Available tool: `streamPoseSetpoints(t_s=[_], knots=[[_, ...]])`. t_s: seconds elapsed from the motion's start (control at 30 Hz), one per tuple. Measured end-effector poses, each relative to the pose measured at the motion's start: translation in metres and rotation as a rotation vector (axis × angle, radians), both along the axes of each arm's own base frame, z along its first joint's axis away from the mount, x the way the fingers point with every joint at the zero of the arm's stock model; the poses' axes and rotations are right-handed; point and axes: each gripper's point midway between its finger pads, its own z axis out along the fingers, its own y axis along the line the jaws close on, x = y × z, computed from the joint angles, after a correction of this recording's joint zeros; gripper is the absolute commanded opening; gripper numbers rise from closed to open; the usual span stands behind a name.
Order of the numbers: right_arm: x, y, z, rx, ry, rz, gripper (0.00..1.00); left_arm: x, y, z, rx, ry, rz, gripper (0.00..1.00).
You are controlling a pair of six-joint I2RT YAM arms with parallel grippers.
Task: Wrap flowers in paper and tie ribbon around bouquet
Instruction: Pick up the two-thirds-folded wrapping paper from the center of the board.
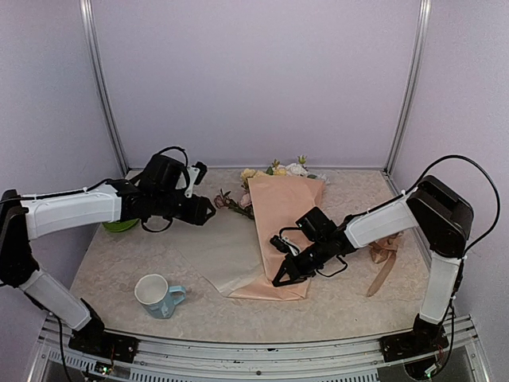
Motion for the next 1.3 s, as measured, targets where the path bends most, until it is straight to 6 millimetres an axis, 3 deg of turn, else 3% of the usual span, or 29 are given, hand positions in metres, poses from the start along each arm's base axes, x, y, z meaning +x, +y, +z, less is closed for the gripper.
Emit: streamPoseSetpoints(t_s=[0.1, 0.2, 0.33, 0.6, 0.83, 1.13, 1.3], knots=[[0.000, 0.000, 0.000, 0.000, 0.000, 0.000, 0.00, 0.028, 0.055, -0.001, -0.044, 0.028, 0.168, 0.66], [0.000, 0.000, 0.000, 0.001, 0.001, 0.000, 0.00, 0.037, 0.103, -0.024, -0.015, 0.083, 0.301, 0.68], [0.000, 0.000, -0.001, 0.007, 0.008, 0.003, 0.00, 0.037, 0.132, -0.054, 0.044, 0.157, 0.377, 0.72], [0.002, 0.002, 0.000, 0.021, 0.001, 0.004, 0.00, 0.023, 0.133, -0.138, 0.084, 0.395, 0.372, 0.78], [0.002, 0.003, 0.000, 0.023, -0.003, 0.004, 0.00, 0.030, 0.129, -0.140, 0.072, 0.387, 0.375, 0.83], [0.001, 0.003, -0.001, 0.036, -0.024, 0.019, 0.00, 0.032, 0.162, -0.143, 0.195, 0.363, 0.481, 0.82], [0.001, 0.003, -0.001, 0.046, -0.028, 0.022, 0.00, 0.046, 0.148, -0.146, 0.151, 0.354, 0.444, 0.76]])
